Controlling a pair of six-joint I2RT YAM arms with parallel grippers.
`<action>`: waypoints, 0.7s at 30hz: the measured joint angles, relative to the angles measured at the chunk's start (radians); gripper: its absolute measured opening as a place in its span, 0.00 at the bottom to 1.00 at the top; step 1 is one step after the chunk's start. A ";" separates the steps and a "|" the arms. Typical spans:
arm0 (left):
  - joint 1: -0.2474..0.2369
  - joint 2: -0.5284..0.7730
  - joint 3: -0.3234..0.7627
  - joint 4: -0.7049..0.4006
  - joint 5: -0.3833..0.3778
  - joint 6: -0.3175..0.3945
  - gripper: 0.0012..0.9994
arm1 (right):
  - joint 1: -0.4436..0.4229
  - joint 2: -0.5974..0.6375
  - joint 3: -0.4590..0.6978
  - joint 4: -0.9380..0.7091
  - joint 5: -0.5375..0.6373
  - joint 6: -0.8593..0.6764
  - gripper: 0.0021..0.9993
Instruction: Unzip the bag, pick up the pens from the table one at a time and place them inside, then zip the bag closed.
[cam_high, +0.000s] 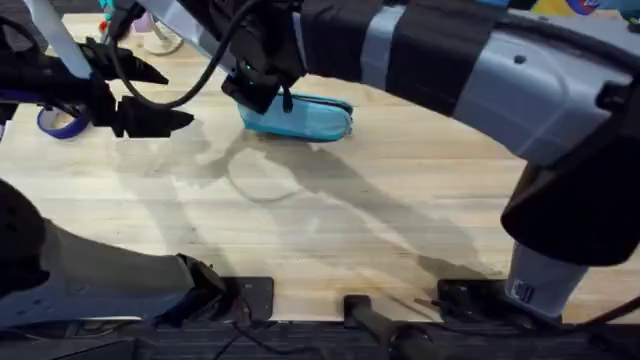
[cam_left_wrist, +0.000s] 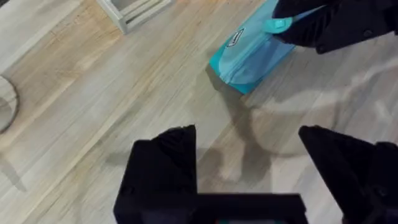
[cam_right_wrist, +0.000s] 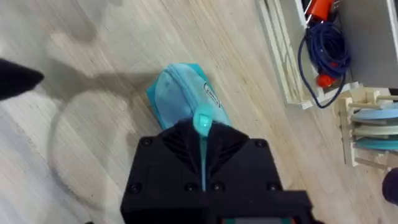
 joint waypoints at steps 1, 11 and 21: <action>0.000 0.000 0.000 0.004 0.000 0.000 0.99 | 0.000 0.000 0.001 -0.004 -0.001 -0.001 0.03; 0.000 0.091 0.000 0.050 0.094 0.005 1.00 | 0.000 0.000 0.002 -0.005 -0.004 -0.004 0.03; 0.000 0.247 0.000 0.055 0.268 0.143 1.00 | 0.000 0.000 0.002 -0.004 -0.003 -0.005 0.03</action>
